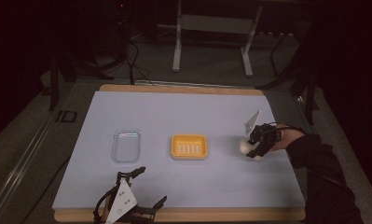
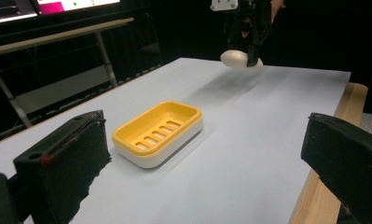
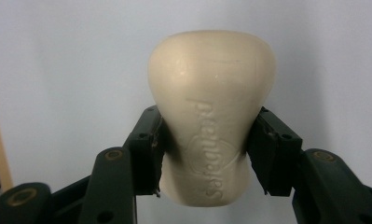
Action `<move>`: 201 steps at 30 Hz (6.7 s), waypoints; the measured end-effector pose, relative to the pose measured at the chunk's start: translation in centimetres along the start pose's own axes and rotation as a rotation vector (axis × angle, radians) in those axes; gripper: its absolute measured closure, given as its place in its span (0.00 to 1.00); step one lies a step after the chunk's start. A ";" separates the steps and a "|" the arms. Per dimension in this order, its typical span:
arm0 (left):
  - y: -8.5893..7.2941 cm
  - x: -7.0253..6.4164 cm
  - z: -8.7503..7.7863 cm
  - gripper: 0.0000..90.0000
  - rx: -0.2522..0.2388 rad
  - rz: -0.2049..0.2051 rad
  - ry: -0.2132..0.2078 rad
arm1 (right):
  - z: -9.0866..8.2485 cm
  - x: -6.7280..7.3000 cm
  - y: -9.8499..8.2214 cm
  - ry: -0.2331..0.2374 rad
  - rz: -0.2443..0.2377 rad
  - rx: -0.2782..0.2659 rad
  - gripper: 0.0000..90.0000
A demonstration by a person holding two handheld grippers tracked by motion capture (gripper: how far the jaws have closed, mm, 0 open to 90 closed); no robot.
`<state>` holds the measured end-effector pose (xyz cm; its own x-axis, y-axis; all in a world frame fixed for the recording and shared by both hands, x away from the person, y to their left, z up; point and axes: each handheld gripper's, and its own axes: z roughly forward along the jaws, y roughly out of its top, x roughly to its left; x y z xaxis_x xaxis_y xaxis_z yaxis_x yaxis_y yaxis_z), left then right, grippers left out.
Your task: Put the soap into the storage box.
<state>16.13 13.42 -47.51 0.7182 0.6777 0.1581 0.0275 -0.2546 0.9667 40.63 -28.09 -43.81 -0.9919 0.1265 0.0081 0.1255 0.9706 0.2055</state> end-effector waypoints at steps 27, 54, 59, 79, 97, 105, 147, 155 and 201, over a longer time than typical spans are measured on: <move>0.0 0.0 -0.1 0.01 -0.001 0.001 -0.001 | -3.9 0.1 5.9 -0.023 -0.071 -0.009 0.55; 0.0 0.0 -0.3 0.01 -0.006 -0.001 -0.004 | -4.4 0.2 11.5 -0.020 -0.156 -0.059 0.55; 0.0 0.0 -0.3 0.01 -0.006 -0.004 -0.006 | -4.2 0.2 12.4 -0.019 -0.173 -0.060 0.55; 0.0 0.0 -0.4 0.01 -0.007 0.001 -0.011 | -3.8 0.9 16.6 -0.008 -0.230 -0.113 0.55; 0.0 -0.1 -0.5 0.01 -0.010 -0.001 -0.015 | -3.5 1.1 19.1 0.013 -0.283 -0.234 0.55; 0.0 -0.1 -0.5 0.01 -0.008 0.005 -0.016 | -2.0 0.8 18.7 0.024 -0.290 -0.248 0.55; 0.0 -0.2 -0.4 0.01 -0.007 0.003 -0.026 | 7.9 -1.0 17.5 0.113 -0.215 -0.131 0.55; 0.0 -0.2 -0.4 0.01 -0.006 0.004 -0.028 | 8.8 -1.0 17.9 0.105 -0.206 -0.112 0.55; 0.0 -0.1 -0.2 0.01 0.004 0.001 -0.032 | 0.2 0.6 14.5 -0.136 0.172 -0.249 0.14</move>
<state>15.91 13.46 -47.51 0.7399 0.6553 0.1522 0.0298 -0.2579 0.9657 41.84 -13.90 -41.07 -0.9429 0.3268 -0.0643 0.2660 0.8550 0.4453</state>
